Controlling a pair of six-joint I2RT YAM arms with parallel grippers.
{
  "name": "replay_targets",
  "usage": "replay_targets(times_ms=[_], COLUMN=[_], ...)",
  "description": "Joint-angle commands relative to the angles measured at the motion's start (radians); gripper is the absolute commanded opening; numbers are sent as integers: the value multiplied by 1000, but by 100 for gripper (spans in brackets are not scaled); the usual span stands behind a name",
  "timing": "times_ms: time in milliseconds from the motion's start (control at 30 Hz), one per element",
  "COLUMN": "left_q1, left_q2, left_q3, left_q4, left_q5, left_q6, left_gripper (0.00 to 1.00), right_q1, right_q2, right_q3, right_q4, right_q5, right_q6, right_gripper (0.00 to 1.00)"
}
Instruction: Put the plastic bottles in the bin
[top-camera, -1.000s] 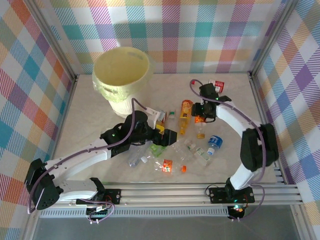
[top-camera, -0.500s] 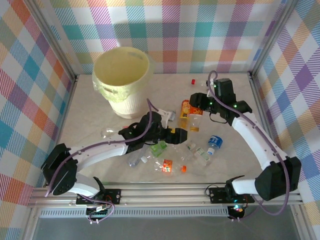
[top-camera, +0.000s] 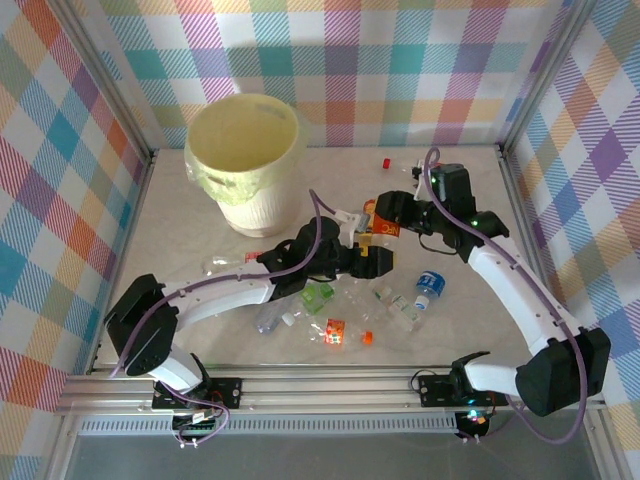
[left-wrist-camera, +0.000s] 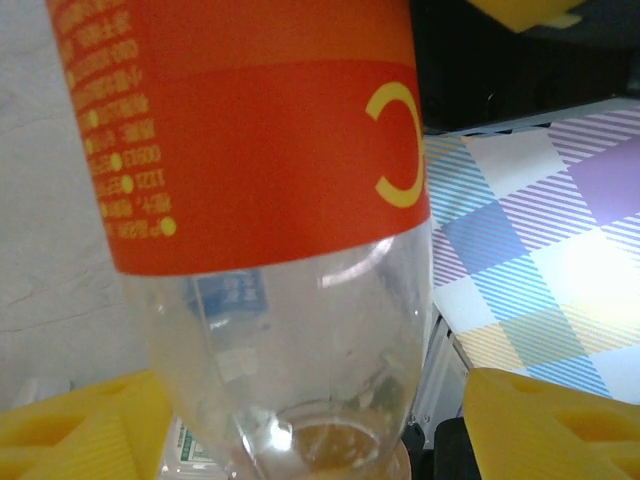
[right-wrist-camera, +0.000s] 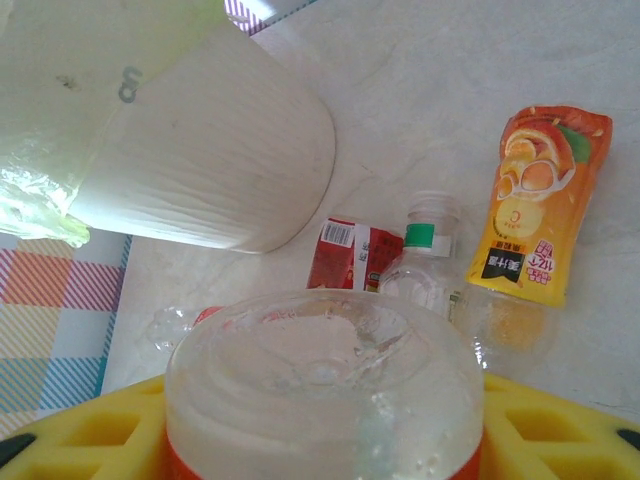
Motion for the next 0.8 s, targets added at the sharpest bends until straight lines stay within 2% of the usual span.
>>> replay_targets(times_ms=[0, 167, 467, 633, 700, 733, 767], left_q1=[-16, -20, -20, -21, -21, -21, -21], left_q2=[15, 18, 23, 20, 11, 5, -3], left_q3=[40, 46, 57, 58, 57, 57, 56], left_q4=[29, 27, 27, 31, 27, 20, 11], left_q5=[12, -4, 1, 3, 0, -5, -15], left_q6=[-12, -10, -10, -6, 2, 7, 10], left_gripper=[74, 69, 49, 43, 43, 42, 43], right_q1=[7, 7, 7, 7, 7, 7, 7], right_q2=[-33, -33, -33, -35, -34, -35, -35], right_q3=[-17, -19, -19, -14, -10, -8, -5], right_q4=[36, 38, 34, 29, 25, 24, 20], right_q5=[-26, -34, -44, -46, -46, -49, -50], right_q6=[20, 24, 23, 22, 20, 19, 18], right_gripper=[53, 53, 54, 55, 59, 65, 76])
